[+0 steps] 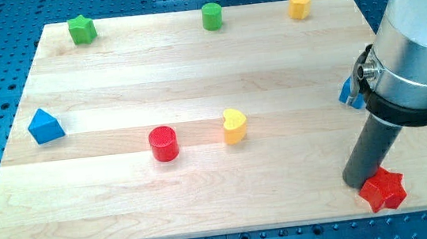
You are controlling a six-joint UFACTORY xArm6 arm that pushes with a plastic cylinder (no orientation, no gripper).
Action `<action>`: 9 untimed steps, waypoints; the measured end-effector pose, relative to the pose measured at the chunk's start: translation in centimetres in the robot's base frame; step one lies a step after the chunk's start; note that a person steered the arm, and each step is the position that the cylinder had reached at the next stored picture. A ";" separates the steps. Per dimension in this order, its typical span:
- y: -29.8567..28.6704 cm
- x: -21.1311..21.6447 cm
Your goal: Move the red circle top left to the red star
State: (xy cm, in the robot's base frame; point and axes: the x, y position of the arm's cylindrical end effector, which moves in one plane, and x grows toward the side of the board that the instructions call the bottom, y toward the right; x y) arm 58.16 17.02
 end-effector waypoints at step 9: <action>-13.7 -2.2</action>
State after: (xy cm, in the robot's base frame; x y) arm 55.94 3.34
